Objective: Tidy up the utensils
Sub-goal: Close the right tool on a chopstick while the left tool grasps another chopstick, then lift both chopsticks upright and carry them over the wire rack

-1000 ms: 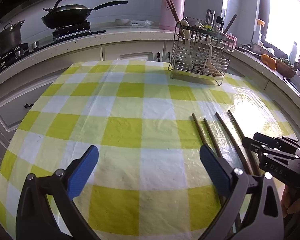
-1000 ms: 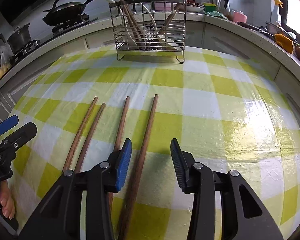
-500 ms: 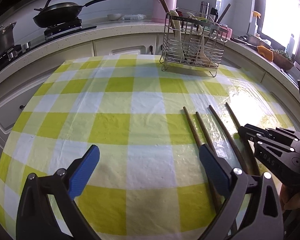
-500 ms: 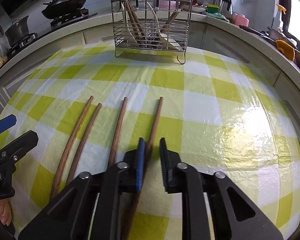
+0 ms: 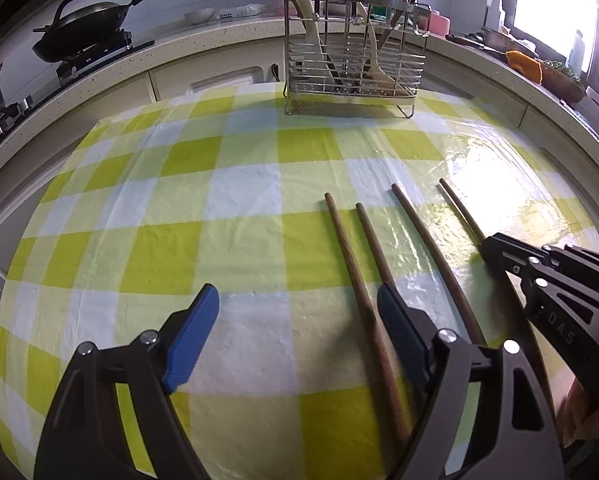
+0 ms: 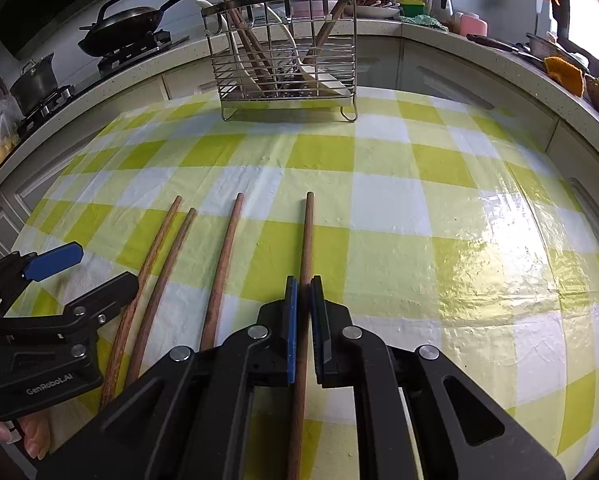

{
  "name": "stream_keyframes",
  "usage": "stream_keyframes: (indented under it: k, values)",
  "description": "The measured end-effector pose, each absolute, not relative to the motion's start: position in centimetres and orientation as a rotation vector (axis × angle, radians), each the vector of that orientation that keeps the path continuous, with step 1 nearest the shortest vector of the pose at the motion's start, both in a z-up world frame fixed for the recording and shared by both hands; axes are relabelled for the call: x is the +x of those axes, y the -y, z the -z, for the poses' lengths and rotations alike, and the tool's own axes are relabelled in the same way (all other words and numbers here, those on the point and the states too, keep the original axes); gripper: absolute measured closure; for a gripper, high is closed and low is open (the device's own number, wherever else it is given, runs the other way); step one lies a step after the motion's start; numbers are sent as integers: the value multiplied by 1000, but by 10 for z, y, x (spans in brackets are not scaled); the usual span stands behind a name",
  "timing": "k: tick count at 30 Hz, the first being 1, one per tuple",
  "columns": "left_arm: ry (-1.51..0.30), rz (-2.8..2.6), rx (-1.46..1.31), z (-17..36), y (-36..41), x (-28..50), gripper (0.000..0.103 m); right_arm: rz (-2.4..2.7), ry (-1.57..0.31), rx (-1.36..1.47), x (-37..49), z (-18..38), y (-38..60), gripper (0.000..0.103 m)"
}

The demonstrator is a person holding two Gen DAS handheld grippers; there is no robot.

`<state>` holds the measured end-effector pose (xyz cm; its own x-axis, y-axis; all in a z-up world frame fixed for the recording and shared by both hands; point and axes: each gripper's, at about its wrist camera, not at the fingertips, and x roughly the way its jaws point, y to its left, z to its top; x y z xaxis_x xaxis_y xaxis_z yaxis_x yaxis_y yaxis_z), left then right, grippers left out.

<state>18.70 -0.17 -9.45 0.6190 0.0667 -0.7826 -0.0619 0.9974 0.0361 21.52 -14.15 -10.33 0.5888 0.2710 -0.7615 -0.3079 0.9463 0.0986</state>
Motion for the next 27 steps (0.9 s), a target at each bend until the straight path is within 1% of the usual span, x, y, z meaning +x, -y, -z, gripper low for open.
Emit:
stream_keyframes:
  k: [1, 4, 5, 6, 7, 9, 10, 11, 12, 14, 17, 21, 27]
  values:
    - [-908, -85, 11, 97, 2, 189, 25, -338, -879, -42, 215, 103, 142, 94]
    - [-915, -91, -6, 100, 2, 191, 30, -342, -881, -31, 216, 103, 144, 94]
    - [-912, -88, -3, 101, 3, 191, 33, -343, -881, -28, 216, 103, 144, 94]
    - [-908, -78, 6, 100, 5, 191, 39, -344, -882, -25, 216, 104, 144, 94]
    - [-906, -69, 15, 100, 8, 190, 42, -344, -882, -24, 216, 104, 144, 94]
    - [-905, -54, 21, 99, 12, 189, 54, -345, -882, -30, 216, 103, 144, 94]
    - [-905, -45, 25, 98, 14, 188, 56, -345, -882, -36, 216, 104, 143, 94]
    - [-903, -41, 29, 98, 16, 188, 61, -346, -881, -44, 216, 104, 143, 94]
    - [-898, -36, 31, 98, 16, 188, 68, -347, -881, -45, 216, 104, 143, 94]
    - [-891, -36, 34, 97, 15, 187, 75, -352, -881, -42, 217, 104, 144, 94]
    - [-888, -40, 31, 97, 8, 187, 92, -354, -882, -34, 217, 104, 146, 94]
    - [-890, -8, 41, 96, 3, 187, 96, -351, -881, -41, 217, 103, 147, 94]
    - [-899, 22, 88, 96, 0, 193, 96, -350, -886, -65, 219, 103, 147, 94]
